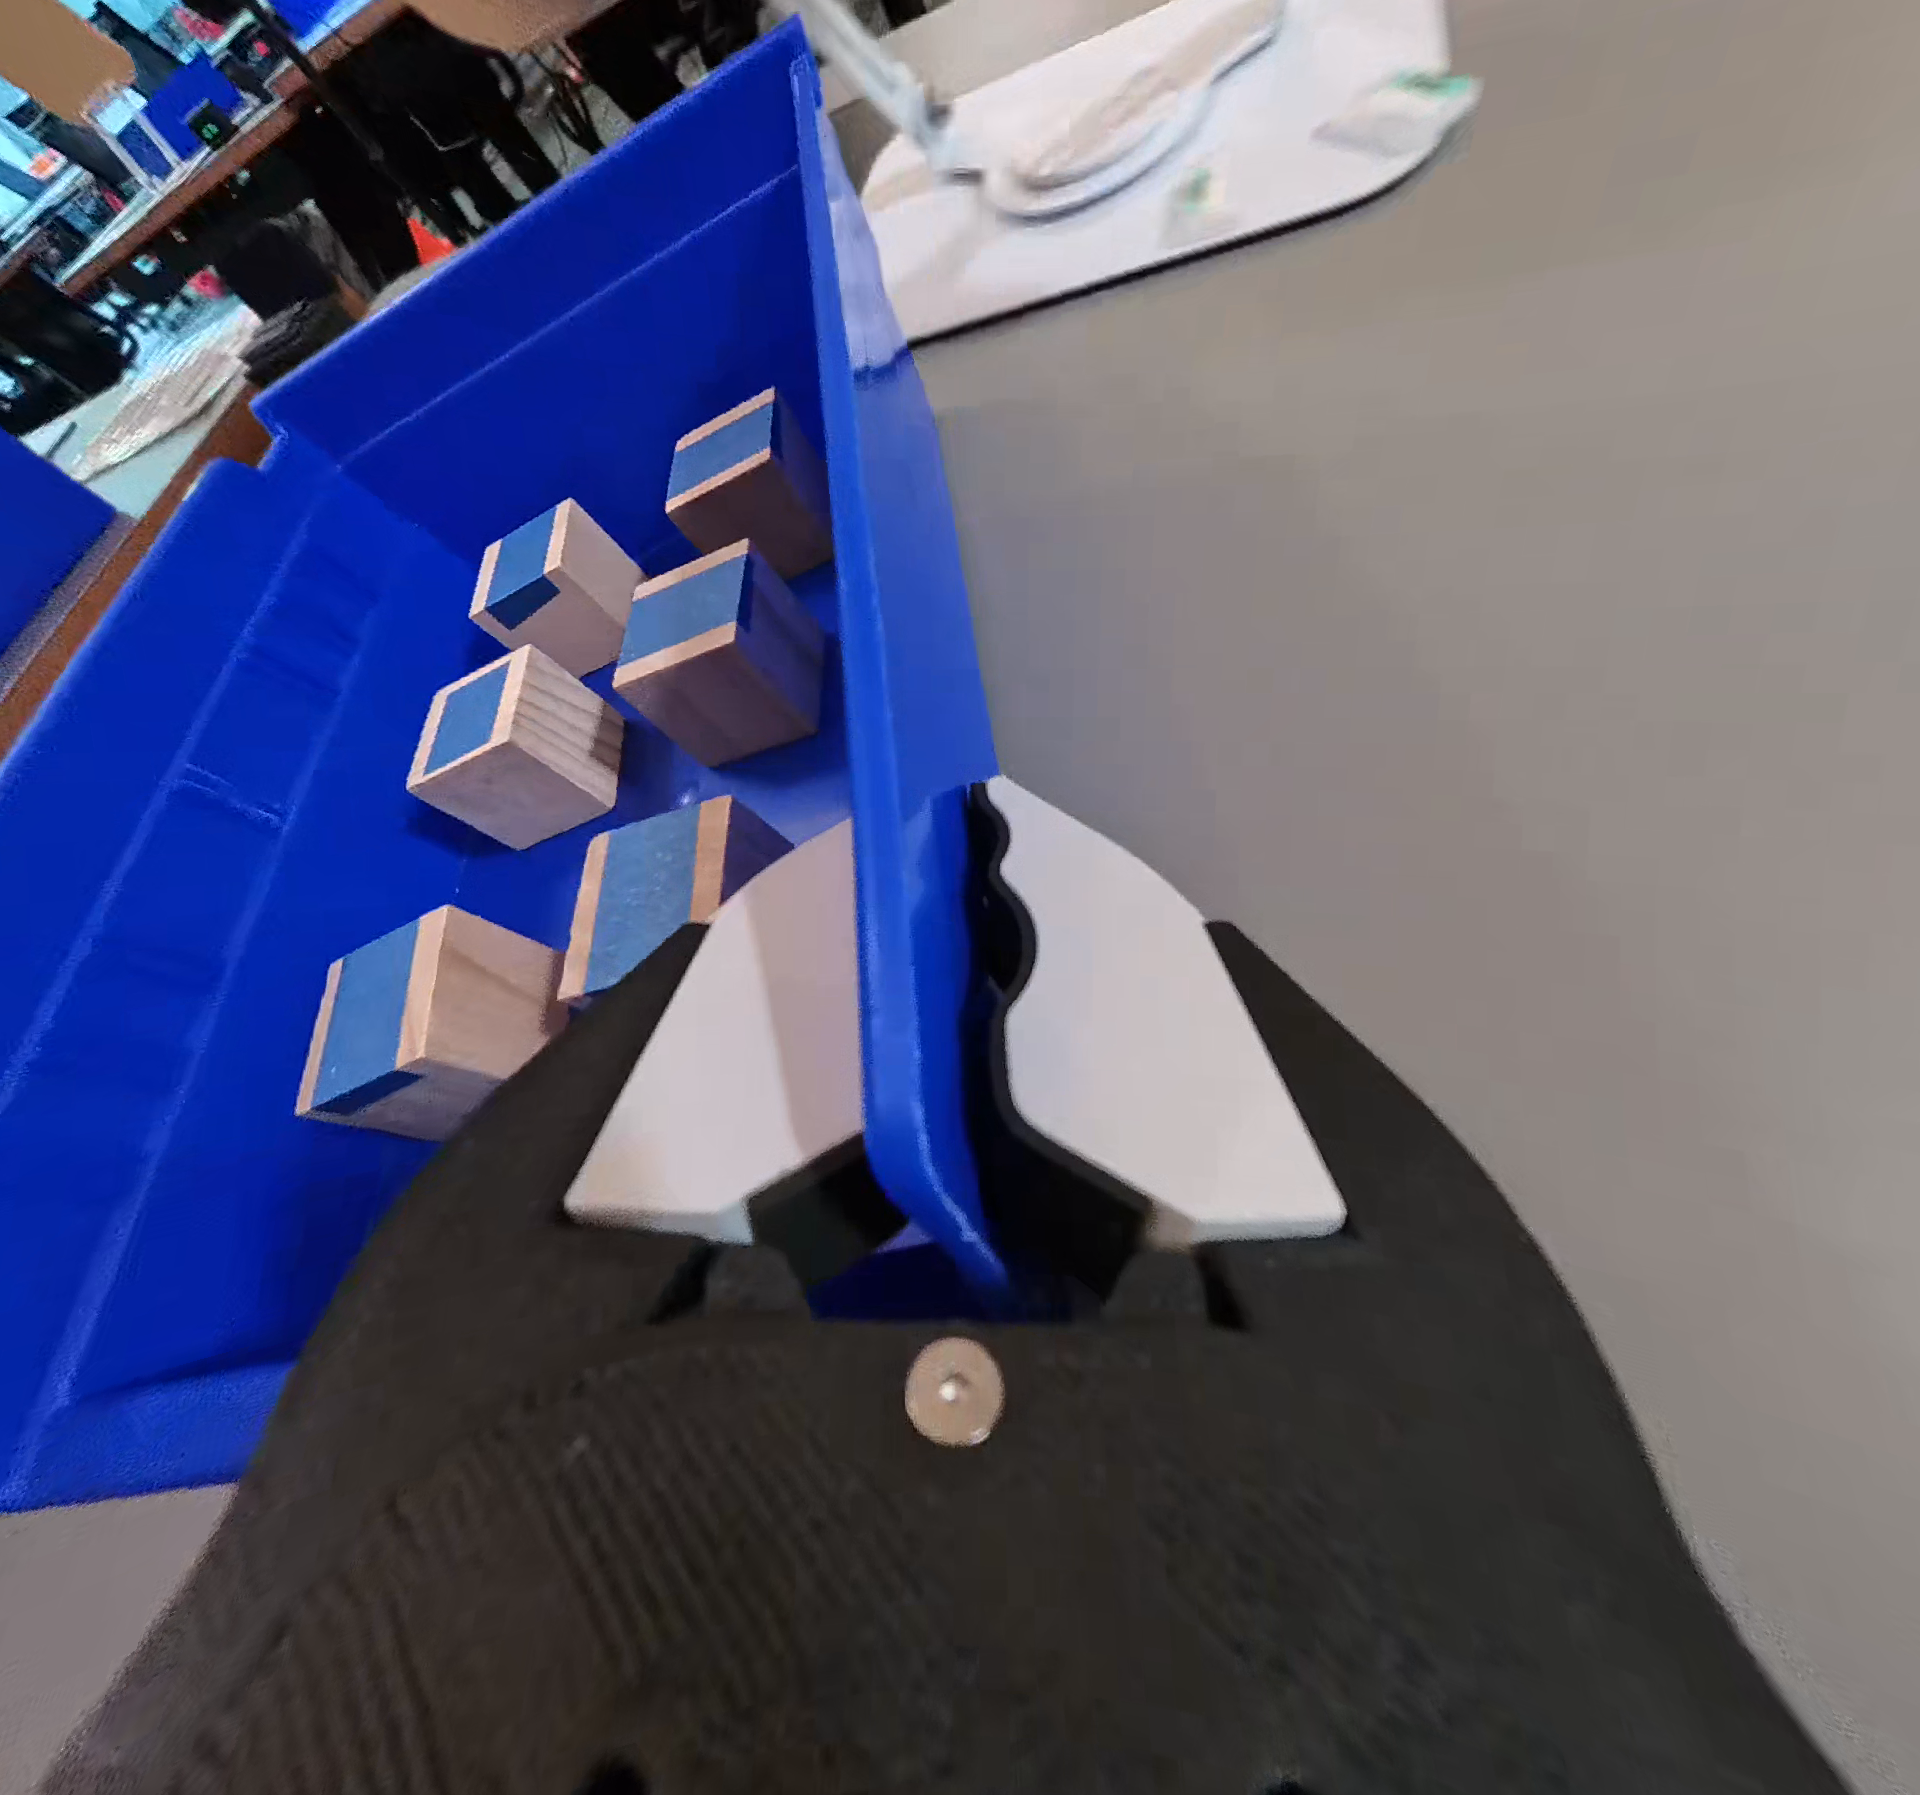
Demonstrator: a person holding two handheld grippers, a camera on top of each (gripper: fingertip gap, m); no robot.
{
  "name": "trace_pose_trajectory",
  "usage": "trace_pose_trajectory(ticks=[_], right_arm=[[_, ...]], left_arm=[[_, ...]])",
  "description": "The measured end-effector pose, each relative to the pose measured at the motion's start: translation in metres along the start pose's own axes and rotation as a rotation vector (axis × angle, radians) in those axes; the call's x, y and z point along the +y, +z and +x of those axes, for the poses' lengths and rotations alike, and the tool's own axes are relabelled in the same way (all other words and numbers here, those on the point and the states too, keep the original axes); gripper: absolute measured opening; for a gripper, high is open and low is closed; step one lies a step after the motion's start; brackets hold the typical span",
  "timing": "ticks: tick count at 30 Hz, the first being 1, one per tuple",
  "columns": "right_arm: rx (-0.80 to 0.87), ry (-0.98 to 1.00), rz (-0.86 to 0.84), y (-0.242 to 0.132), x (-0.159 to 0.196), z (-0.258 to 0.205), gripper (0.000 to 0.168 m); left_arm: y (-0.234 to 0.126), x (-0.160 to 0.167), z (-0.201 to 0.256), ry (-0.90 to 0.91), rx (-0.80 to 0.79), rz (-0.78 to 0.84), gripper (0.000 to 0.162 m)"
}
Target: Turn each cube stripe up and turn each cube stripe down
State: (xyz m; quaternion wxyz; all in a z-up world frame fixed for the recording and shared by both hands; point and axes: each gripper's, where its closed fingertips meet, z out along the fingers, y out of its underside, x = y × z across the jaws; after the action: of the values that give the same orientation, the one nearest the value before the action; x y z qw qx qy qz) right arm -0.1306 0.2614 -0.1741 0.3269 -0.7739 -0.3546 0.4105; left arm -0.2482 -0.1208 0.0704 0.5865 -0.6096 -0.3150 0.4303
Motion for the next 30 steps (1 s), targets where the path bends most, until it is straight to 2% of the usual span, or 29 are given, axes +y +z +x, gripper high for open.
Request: trace_pose_trajectory(ticks=[5, 13, 20, 21, 22, 26, 27, 30], right_arm=[[0.057, -0.002, 0.017, 0.048, 0.014, -0.091, 0.006], [0.110, 0.023, 0.004, 0.094, 0.055, -0.220, 0.006], [0.119, -0.008, -0.057, 0.108, 0.092, -0.282, 0.009], [0.109, -0.016, -0.053, 0.106, 0.090, -0.285, 0.019], [0.072, -0.033, -0.046, 0.103, 0.087, -0.290, 0.037], [-0.116, -0.102, -0.003, 0.075, 0.061, -0.302, 0.072], [-0.155, -0.114, 0.007, 0.064, 0.052, -0.298, 0.077], [-0.221, -0.132, 0.074, 0.019, 0.022, -0.260, 0.080]], left_arm=[[-0.014, -0.021, -0.012, -0.024, -0.044, 0.028, 0.004], [-0.016, -0.020, -0.039, -0.005, -0.108, 0.039, 0.003], [-0.012, -0.015, -0.047, -0.047, -0.087, 0.059, 0.003], [-0.012, -0.016, -0.047, -0.058, -0.075, 0.068, 0.003], [-0.012, -0.017, -0.046, -0.068, -0.063, 0.075, 0.003], [-0.012, -0.023, -0.034, -0.066, -0.029, 0.083, 0.003], [-0.013, -0.025, -0.028, -0.059, -0.016, 0.085, 0.003], [-0.017, -0.035, 0.002, -0.053, 0.051, 0.101, 0.002]])
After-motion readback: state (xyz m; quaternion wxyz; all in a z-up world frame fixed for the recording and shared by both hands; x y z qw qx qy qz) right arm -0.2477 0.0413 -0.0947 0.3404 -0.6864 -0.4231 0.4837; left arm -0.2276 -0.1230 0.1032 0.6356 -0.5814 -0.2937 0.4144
